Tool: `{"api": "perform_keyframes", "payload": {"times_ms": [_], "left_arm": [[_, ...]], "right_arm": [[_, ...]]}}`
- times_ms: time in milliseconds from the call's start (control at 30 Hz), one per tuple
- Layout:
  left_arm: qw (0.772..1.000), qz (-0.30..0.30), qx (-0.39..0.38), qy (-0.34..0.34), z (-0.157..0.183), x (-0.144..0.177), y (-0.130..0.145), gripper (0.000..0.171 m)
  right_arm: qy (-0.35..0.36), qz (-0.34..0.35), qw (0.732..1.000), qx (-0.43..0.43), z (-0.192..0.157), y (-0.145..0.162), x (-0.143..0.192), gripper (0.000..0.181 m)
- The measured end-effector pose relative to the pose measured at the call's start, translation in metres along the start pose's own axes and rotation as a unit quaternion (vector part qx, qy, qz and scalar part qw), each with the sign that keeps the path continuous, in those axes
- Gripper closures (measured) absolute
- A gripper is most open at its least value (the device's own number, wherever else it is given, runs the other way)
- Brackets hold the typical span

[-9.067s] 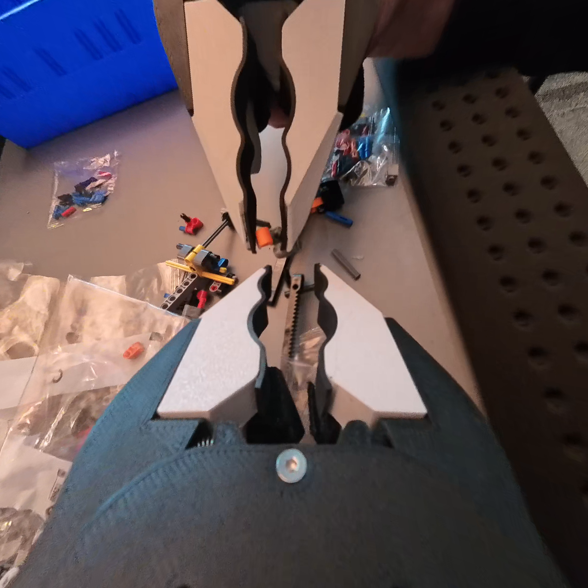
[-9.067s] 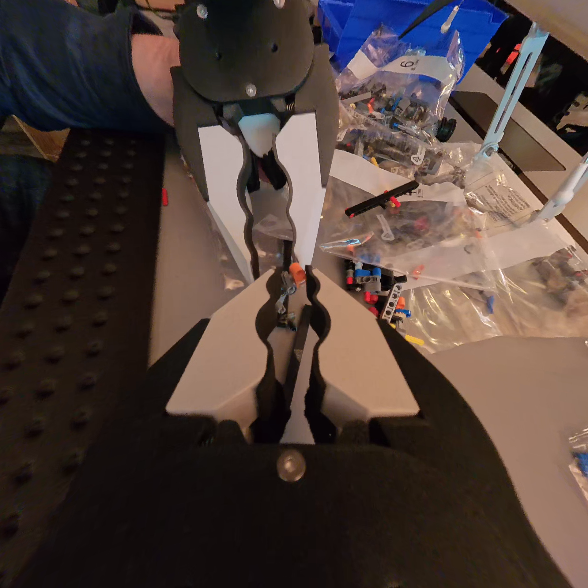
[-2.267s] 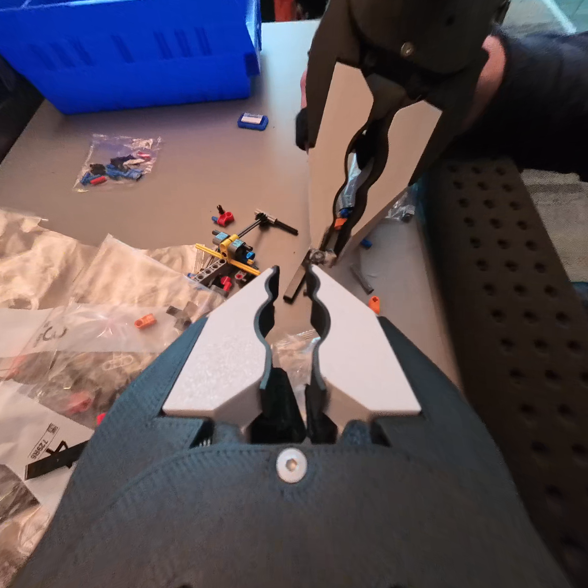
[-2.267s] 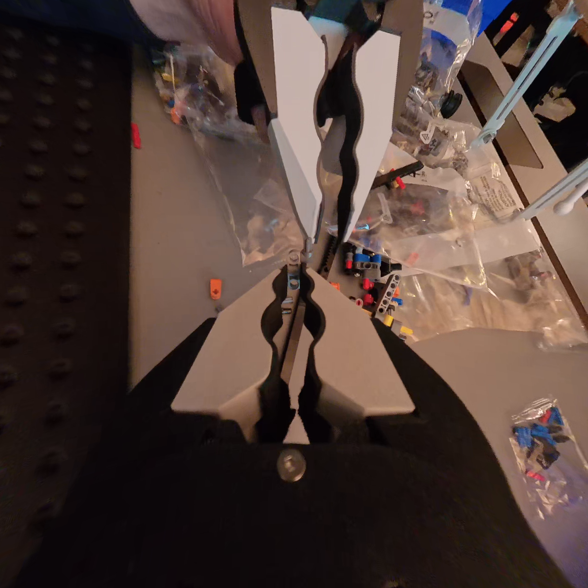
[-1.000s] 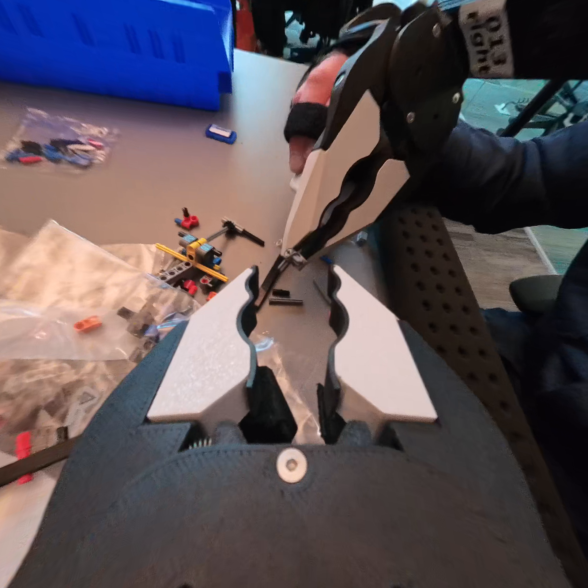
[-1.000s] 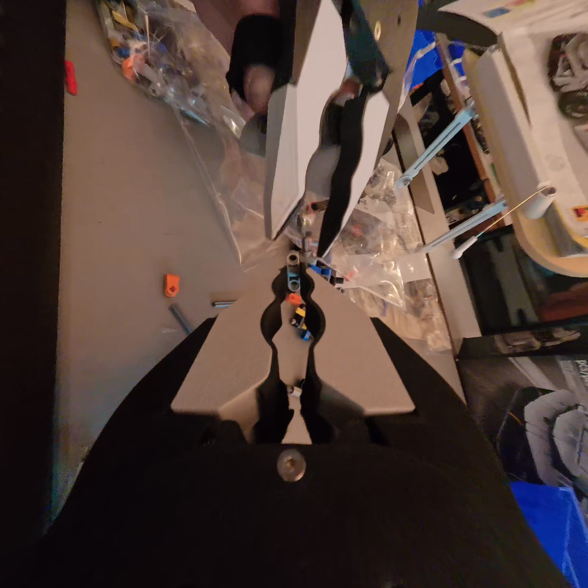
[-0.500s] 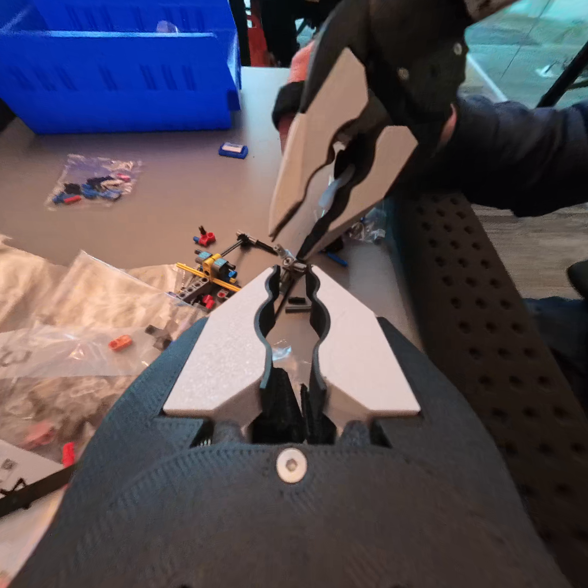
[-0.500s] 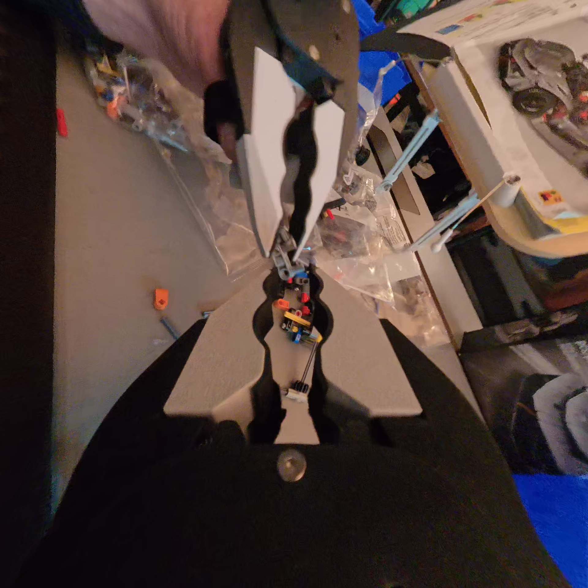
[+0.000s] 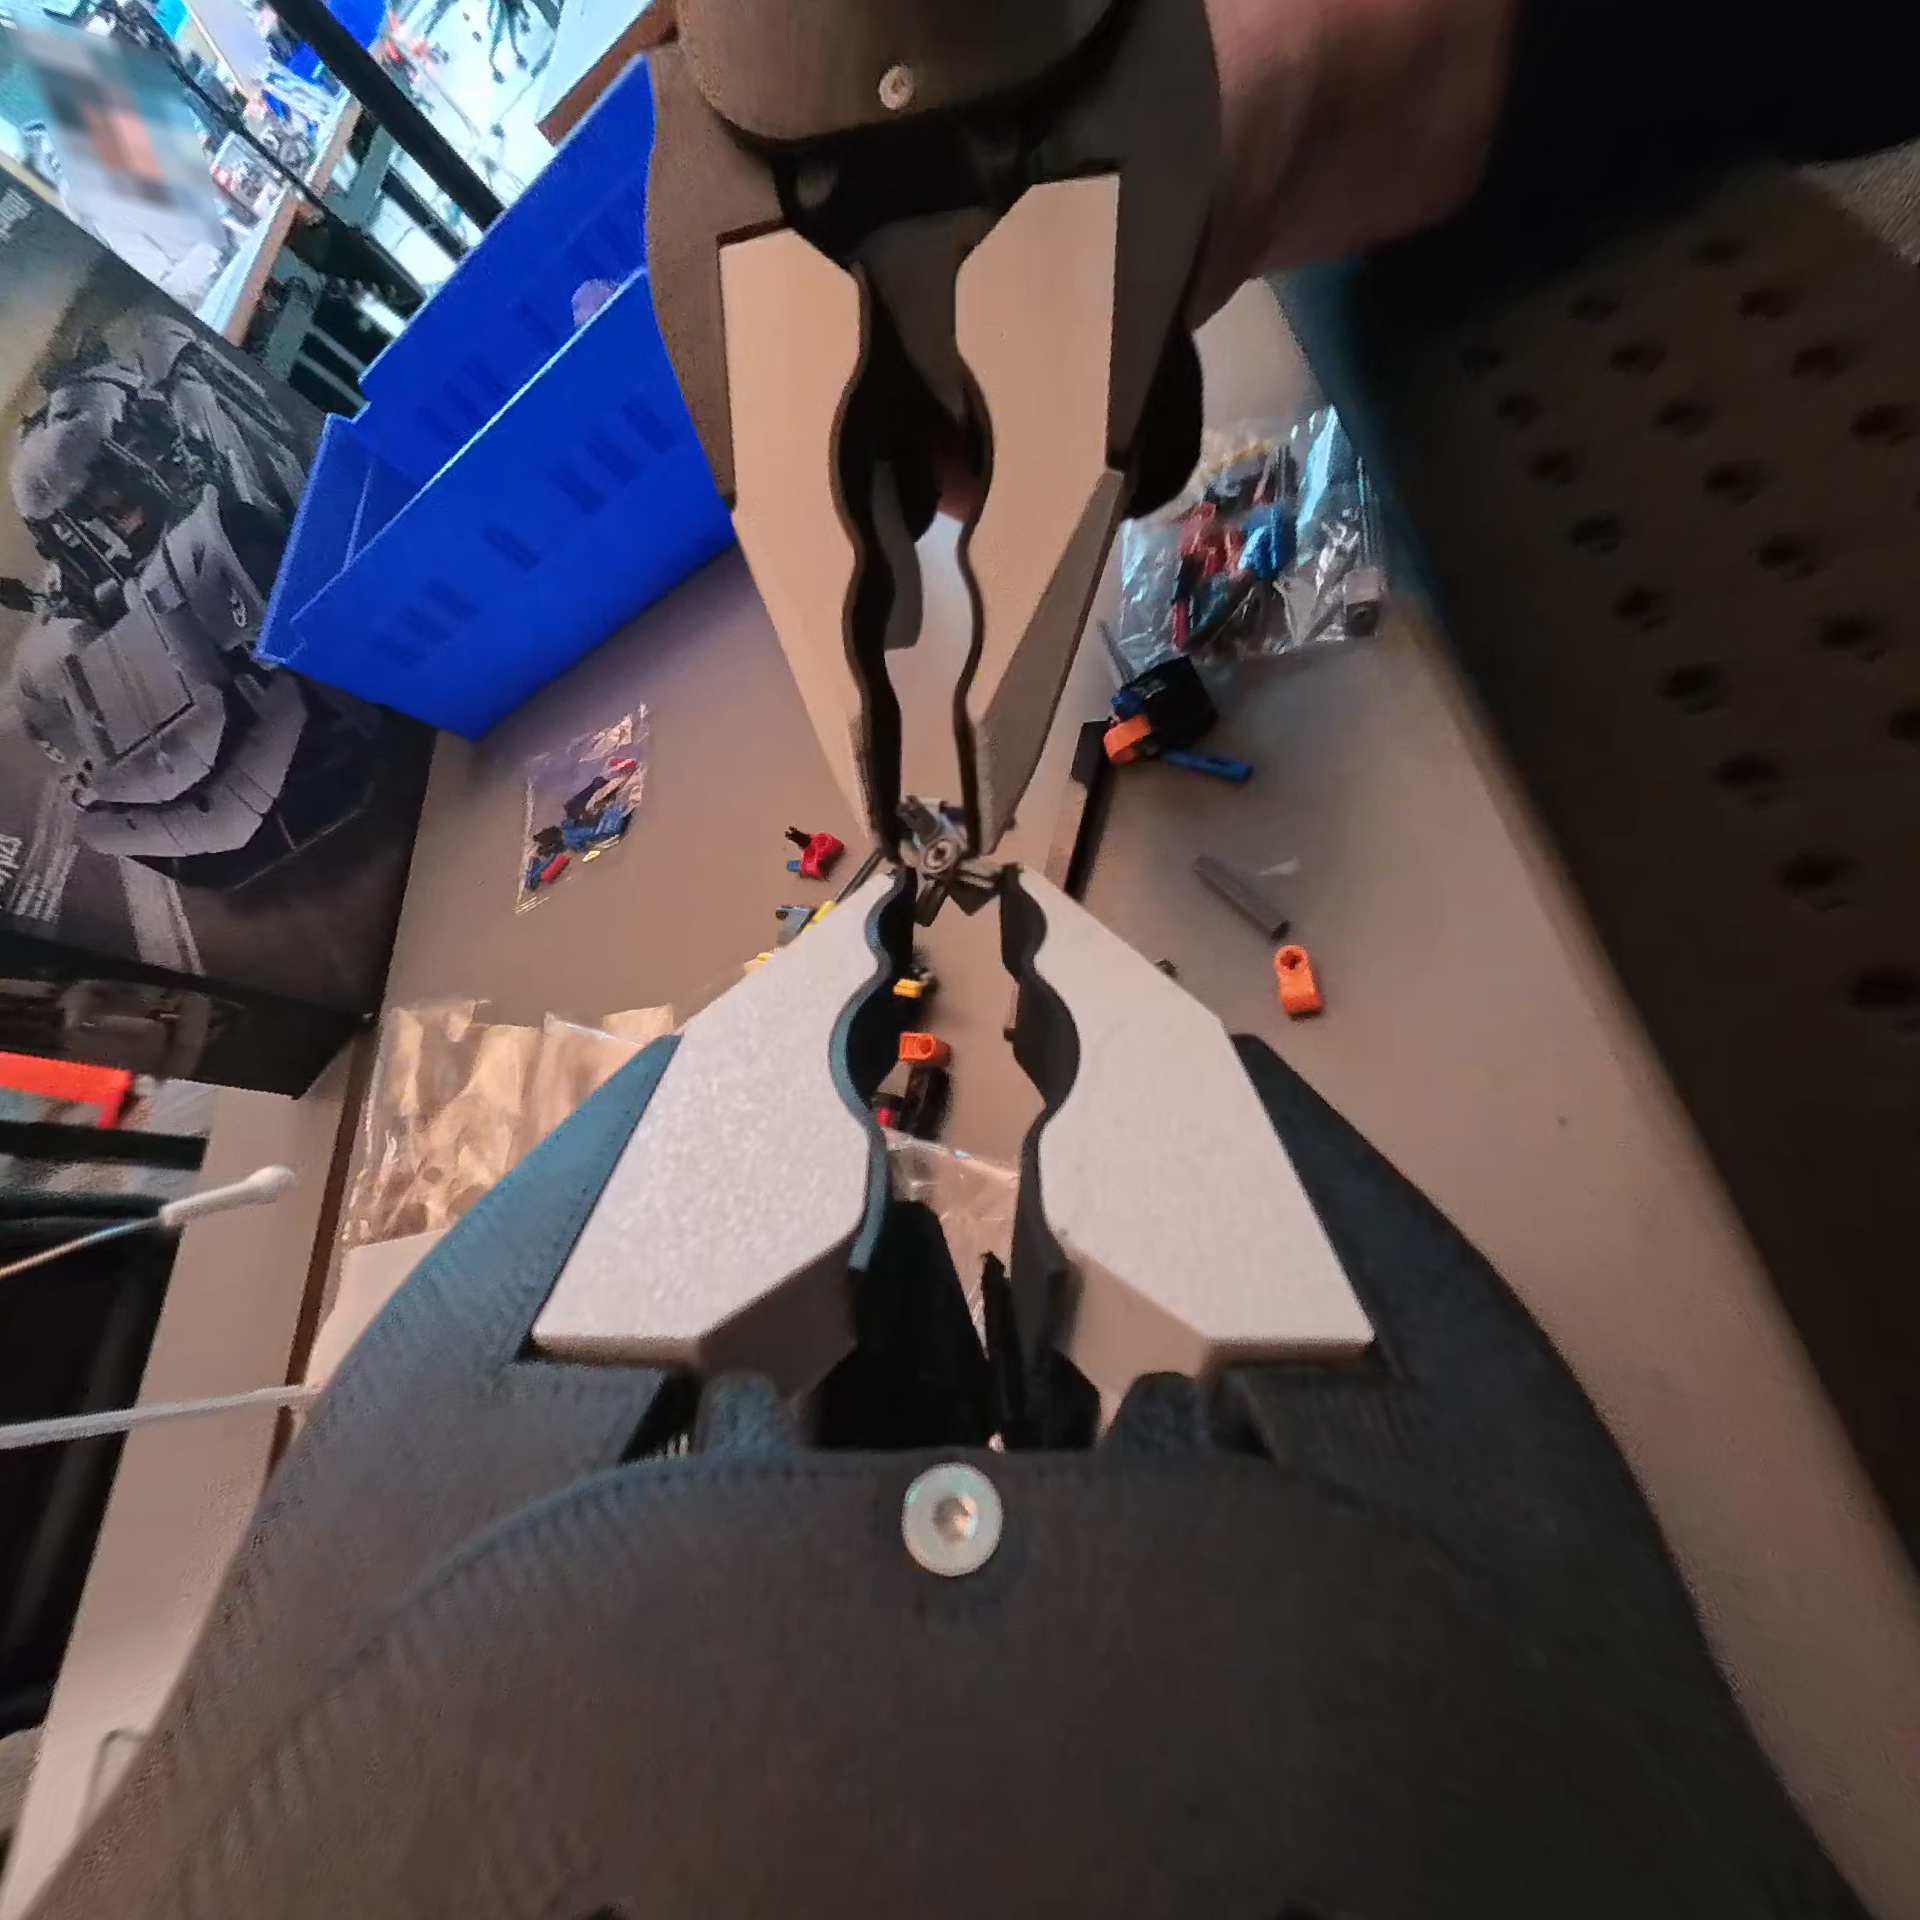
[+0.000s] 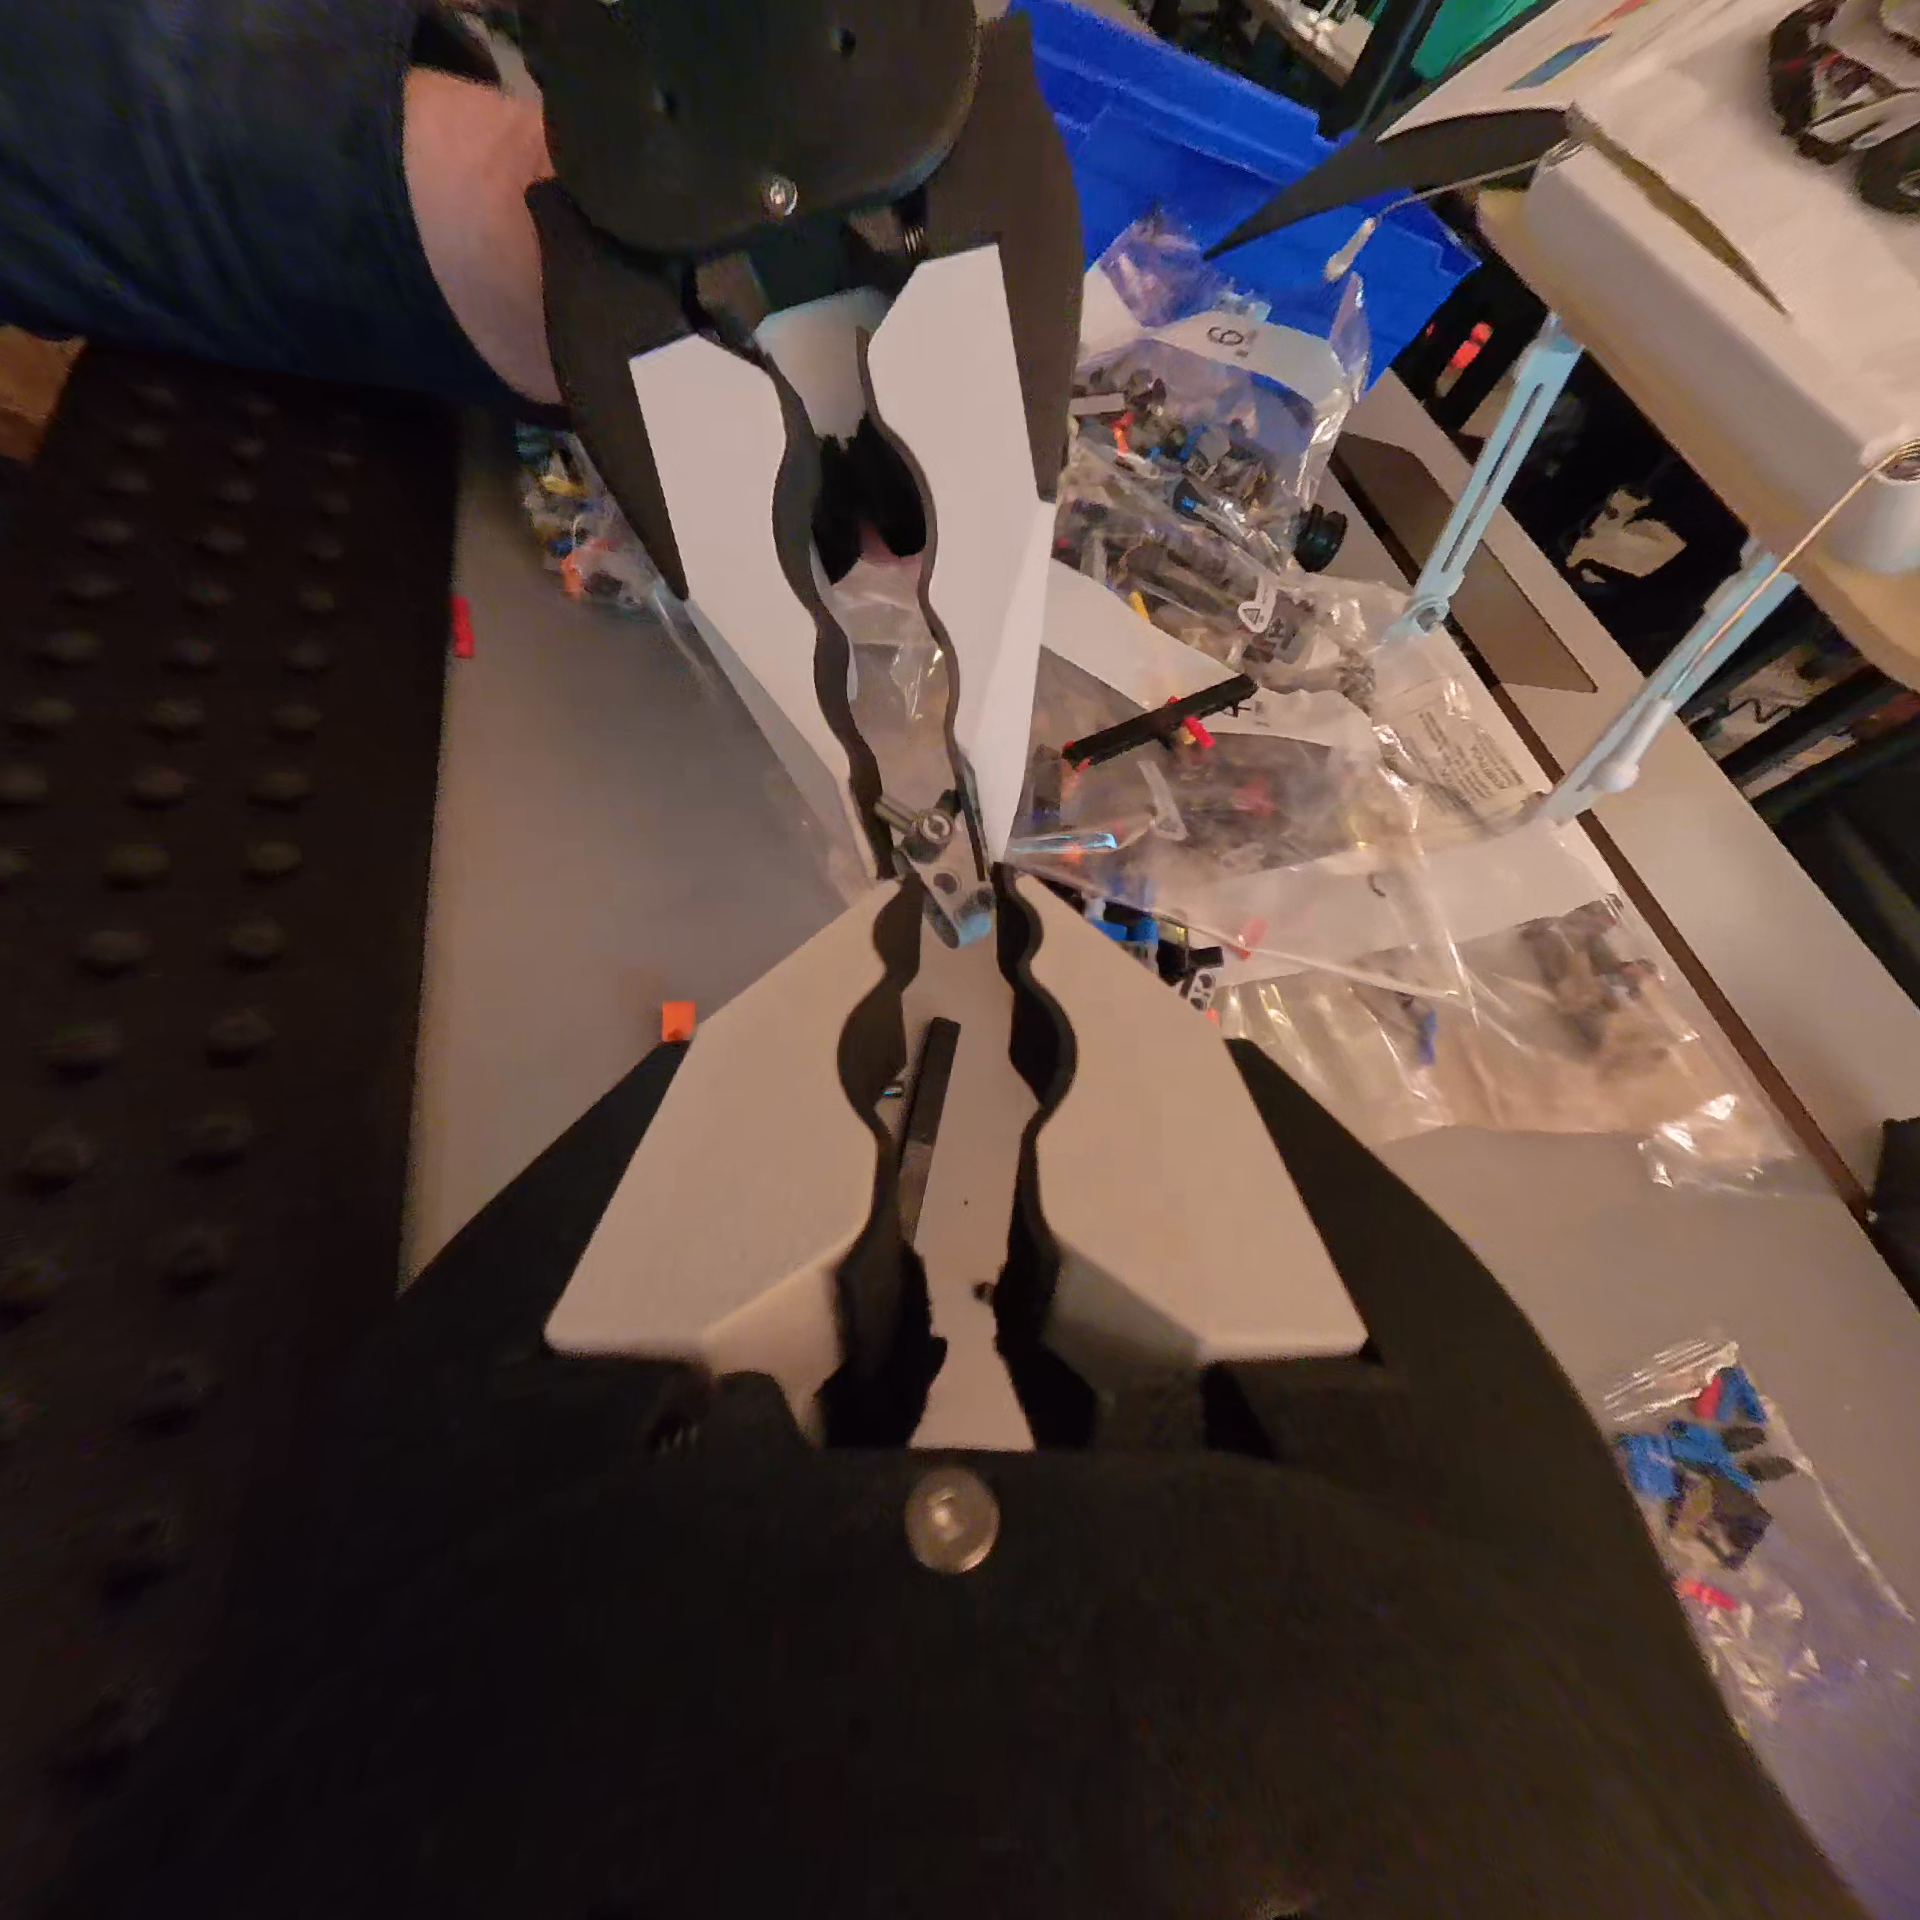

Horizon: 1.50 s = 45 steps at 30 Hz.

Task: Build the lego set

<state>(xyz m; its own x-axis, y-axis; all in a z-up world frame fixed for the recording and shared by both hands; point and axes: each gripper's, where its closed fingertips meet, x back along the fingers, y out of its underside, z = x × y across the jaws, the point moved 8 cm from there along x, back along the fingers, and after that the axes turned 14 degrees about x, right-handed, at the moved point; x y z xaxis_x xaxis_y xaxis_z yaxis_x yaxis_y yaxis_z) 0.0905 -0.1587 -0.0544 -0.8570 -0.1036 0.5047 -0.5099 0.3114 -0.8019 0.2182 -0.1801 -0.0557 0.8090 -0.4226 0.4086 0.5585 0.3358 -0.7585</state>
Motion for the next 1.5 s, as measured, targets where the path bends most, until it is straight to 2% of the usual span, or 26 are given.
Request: {"api": "perform_keyframes", "payload": {"times_ms": [67, 200, 633, 967, 1167, 1267, 1367, 1500], "left_arm": [[1.000, -0.008, -0.018, -0.014, 0.001, -0.001, 0.000, 0.156], [1.000, 0.009, 0.008, -0.024, -0.006, 0.002, 0.000, 0.155], [0.999, 0.030, 0.033, -0.022, -0.008, 0.003, -0.002, 0.155], [0.997, 0.047, 0.048, -0.026, -0.009, 0.003, -0.006, 0.155], [0.996, -0.004, -0.005, -0.093, -0.008, -0.003, -0.006, 0.155], [0.992, -0.029, -0.035, -0.121, -0.005, -0.009, -0.008, 0.155], [0.980, -0.077, -0.086, -0.160, -0.001, -0.014, -0.009, 0.155], [0.970, -0.111, -0.111, -0.184, 0.000, -0.019, -0.009, 0.155]], "right_arm": [[0.002, -0.005, 1.000, 0.002, 0.000, 0.001, 0.000, 0.171], [0.010, 0.019, 1.000, -0.002, 0.003, -0.004, 0.006, 0.179], [0.009, 0.021, 1.000, -0.001, 0.003, -0.002, 0.007, 0.179], [-0.015, 0.063, 0.996, -0.057, 0.007, -0.002, 0.011, 0.179], [0.006, 0.062, 0.993, -0.100, 0.016, 0.001, 0.011, 0.167], [-0.007, 0.047, 0.992, -0.118, 0.014, 0.004, 0.004, 0.163], [-0.007, 0.028, 0.990, -0.137, 0.015, 0.008, 0.000, 0.163], [-0.029, 0.031, 0.980, -0.195, 0.019, 0.016, -0.001, 0.162]]}}
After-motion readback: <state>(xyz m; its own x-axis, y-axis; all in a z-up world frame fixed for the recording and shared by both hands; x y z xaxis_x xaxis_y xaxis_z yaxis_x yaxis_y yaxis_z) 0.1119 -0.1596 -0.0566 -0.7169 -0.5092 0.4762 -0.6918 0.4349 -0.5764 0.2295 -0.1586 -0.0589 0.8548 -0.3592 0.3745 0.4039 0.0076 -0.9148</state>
